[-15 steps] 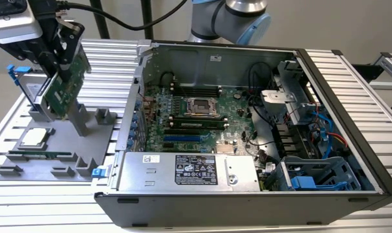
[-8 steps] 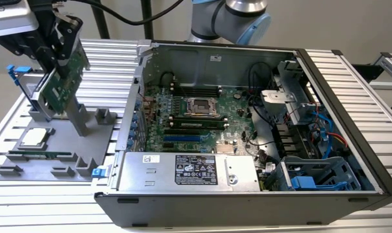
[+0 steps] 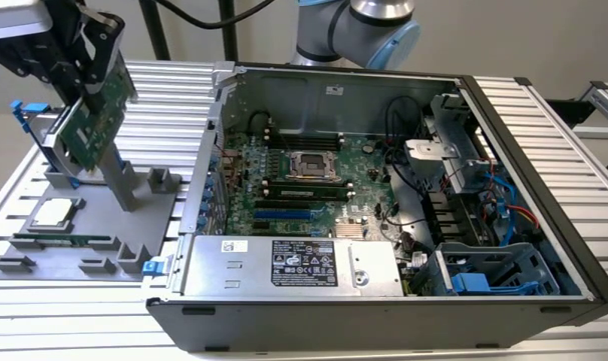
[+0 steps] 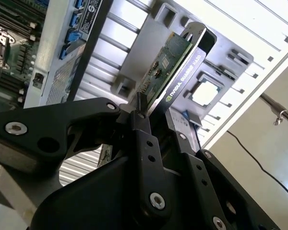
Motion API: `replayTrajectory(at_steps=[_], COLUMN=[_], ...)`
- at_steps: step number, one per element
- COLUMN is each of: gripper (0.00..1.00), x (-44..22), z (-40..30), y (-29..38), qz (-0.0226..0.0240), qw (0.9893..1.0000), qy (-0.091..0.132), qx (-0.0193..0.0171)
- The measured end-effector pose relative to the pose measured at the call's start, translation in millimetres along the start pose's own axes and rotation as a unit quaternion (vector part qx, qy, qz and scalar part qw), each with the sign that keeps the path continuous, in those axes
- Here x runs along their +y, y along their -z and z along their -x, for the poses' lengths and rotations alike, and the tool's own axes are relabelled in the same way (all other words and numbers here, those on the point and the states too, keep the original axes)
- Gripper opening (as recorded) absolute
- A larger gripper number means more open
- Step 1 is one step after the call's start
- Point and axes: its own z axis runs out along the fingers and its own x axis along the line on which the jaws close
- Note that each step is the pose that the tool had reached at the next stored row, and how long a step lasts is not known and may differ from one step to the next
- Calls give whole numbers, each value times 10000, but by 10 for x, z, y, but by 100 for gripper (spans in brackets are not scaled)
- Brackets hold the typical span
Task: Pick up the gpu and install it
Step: 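Pick up the gpu and move the gpu toward the slot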
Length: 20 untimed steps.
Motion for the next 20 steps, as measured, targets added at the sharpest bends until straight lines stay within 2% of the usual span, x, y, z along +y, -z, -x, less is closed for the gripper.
replayTrajectory(at_steps=[14, 20], gripper=[0, 0], x=[8, 9], z=[3, 9], y=[151, 156], qz=[0, -1], qw=[10000, 10000], qy=[0, 1], qx=[0, 0])
